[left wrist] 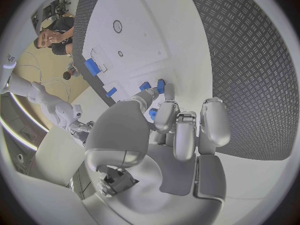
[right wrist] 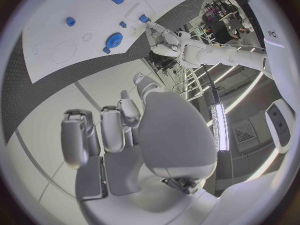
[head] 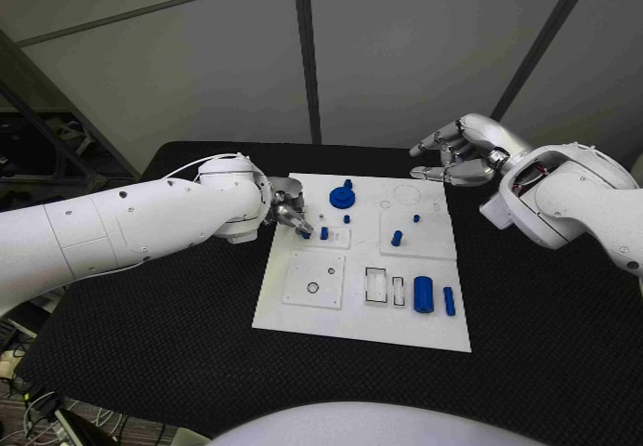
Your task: Assemble the parts on the task board
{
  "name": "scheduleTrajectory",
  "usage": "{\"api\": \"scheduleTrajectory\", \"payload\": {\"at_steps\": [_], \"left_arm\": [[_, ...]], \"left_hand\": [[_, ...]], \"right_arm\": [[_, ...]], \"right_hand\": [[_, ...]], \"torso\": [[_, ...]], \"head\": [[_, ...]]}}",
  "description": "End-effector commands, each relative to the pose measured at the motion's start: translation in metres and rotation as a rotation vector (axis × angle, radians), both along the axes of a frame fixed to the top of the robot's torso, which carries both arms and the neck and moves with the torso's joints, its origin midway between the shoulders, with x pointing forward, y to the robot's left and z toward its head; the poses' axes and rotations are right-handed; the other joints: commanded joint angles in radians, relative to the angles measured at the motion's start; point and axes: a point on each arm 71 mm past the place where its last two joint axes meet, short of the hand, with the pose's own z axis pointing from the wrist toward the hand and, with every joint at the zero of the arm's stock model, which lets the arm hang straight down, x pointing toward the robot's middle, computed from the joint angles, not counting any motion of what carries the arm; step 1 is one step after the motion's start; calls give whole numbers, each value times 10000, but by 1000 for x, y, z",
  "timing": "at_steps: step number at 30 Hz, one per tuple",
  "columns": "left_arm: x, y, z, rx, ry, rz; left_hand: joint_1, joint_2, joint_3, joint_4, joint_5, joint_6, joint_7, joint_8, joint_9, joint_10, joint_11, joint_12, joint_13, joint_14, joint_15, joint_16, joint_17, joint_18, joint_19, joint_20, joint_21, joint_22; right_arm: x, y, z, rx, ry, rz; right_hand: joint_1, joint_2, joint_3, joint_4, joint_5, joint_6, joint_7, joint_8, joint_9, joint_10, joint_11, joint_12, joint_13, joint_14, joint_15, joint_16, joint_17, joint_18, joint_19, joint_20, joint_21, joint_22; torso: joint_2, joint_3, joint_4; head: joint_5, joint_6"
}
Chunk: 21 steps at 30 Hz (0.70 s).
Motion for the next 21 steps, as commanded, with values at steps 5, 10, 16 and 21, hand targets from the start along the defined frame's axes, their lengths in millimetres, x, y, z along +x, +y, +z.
{"api": "scheduleTrajectory", "payload": {"at_steps": [5, 10, 16, 21], "left_arm": [[0, -3, -5, -176, 581, 82], [0, -3, -6, -126, 648, 140], [1, -1, -7, -4, 746, 223], [2, 0, -7, 55, 769, 301]], "left_hand": [[-574, -190, 606, -230, -1843, 197, -314, 70, 116, 736, -173, -29, 1573, 992, -158, 40, 2382, -75, 90, -74, -11, 33], [-633, -352, 381, 181, -2178, 267, -338, 77, 136, 743, -194, -11, 1592, 996, -183, 51, 2397, -80, 120, -109, -9, 62], [-616, -502, 233, 414, -2319, 308, -351, 76, 145, 745, -203, -23, 1597, 996, -194, 50, 2395, -83, 134, -123, -11, 76], [-599, -593, 115, 631, -2415, 346, -357, 73, 148, 748, -209, -25, 1602, 1000, -198, 61, 2411, -86, 146, -130, -12, 90]], "right_arm": [[0, 1, 1, 28, -34, 101], [0, 1, 1, 28, -35, 100], [0, 0, 1, 21, -32, 82], [0, 0, 1, 22, -35, 79]], "right_hand": [[-98, 8, 46, -6, 31, 69, -8, -61, -17, 18, -24, 0, -3, 314, -73, -36, 1, 89, 472, -63, -21, 1757], [-98, 8, 46, -6, 31, 69, -8, -61, -17, 18, -24, 0, -3, 314, -73, -36, 1, 89, 472, -63, -21, 1757], [-121, 16, 57, 3, 32, 72, -8, -64, -24, 18, -24, -1, -7, 314, -73, -48, -7, 93, 462, -64, -38, 1739], [-121, 16, 57, 3, 32, 72, -8, -64, -24, 18, -24, -1, -7, 314, -73, -48, -7, 93, 462, -64, -38, 1739]], "torso": [[2, 6, -10], [3, 1, -5], [3, 1, -6], [2, -5, -4]], "head": [[-3, -8], [-10, -21], [-11, -30], [-22, -32]]}}
